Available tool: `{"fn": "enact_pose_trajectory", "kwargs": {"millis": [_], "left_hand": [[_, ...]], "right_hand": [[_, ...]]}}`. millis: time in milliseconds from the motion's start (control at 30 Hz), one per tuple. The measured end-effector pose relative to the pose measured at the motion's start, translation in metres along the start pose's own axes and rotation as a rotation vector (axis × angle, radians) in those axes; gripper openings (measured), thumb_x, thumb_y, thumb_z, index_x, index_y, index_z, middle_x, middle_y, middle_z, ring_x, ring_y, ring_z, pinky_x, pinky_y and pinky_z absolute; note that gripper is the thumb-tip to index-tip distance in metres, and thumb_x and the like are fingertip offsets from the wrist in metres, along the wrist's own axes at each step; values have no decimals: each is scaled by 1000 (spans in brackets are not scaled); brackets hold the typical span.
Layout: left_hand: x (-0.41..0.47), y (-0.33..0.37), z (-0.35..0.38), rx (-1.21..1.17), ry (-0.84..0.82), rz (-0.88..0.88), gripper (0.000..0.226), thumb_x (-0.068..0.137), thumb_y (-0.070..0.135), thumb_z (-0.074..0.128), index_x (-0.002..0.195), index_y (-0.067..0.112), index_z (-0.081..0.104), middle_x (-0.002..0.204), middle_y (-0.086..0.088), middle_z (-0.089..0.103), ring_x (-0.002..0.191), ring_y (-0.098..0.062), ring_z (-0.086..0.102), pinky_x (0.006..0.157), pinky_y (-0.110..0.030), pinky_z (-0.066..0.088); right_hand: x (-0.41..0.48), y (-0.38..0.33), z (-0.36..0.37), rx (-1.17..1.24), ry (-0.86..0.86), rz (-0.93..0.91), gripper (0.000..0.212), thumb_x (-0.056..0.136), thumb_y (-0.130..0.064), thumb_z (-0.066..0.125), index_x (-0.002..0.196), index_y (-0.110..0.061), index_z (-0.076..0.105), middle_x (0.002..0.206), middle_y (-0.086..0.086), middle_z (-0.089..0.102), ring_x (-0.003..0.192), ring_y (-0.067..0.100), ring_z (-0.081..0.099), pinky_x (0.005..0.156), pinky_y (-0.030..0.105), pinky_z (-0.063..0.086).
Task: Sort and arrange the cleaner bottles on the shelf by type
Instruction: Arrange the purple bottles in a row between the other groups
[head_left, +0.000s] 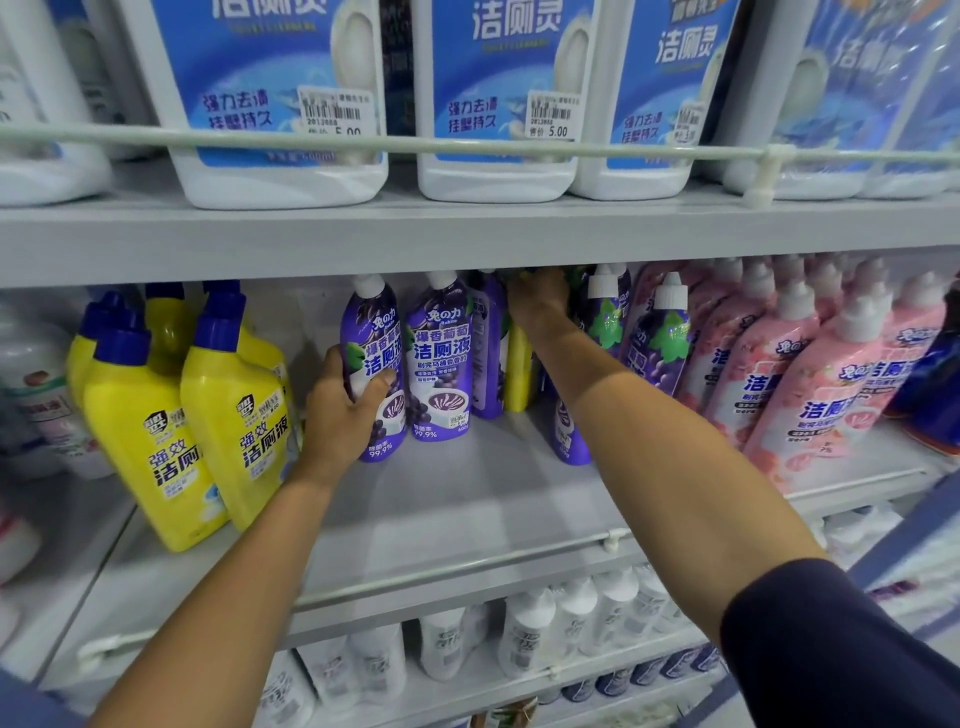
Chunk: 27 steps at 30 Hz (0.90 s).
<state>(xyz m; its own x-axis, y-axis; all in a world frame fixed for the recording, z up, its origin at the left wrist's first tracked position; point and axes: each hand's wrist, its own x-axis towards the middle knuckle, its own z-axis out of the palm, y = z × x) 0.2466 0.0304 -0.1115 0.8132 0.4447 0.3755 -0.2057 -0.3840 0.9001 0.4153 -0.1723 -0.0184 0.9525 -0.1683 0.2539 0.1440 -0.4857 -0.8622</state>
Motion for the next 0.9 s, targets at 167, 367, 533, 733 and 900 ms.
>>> {"fn": "enact_pose_trajectory", "kwargs": {"millis": [167,367,533,733,900], "left_hand": [[-2,3,2,-3,10,7,44,92,27,75,128,12,55,118,-6,72,101,-23,73,86,-48,62],[-5,5,1,-10,15,8,41,92,25,75,126,12,55,116,-6,73,100,-23,73,85,-47,63],[-5,4,1,1,20,24,42,93,24,75,127,9,55,115,-4,72,93,-11,71,79,-25,61],[-5,2,0,4,13,26,41,93,26,75,126,11,56,113,-3,74,96,-15,73,80,-35,62],[-4,3,1,35,20,32,40,93,26,74,126,10,56,109,0,72,88,-2,68,72,-20,57]], "right_hand": [[-21,-1,2,164,61,118,55,95,-21,71,139,2,46,140,20,58,131,33,57,103,30,44],[-43,18,7,32,102,30,55,98,-20,66,143,1,43,143,19,54,135,31,51,105,24,35],[-55,15,1,-40,50,-22,51,100,-18,60,142,4,40,133,24,58,123,39,58,95,35,45],[-103,19,-16,40,-20,-106,32,96,-16,66,118,0,50,109,23,66,94,38,65,70,35,44],[-139,36,-19,197,-22,-154,40,89,-20,73,126,-18,57,101,-1,67,81,13,62,71,20,43]]}}
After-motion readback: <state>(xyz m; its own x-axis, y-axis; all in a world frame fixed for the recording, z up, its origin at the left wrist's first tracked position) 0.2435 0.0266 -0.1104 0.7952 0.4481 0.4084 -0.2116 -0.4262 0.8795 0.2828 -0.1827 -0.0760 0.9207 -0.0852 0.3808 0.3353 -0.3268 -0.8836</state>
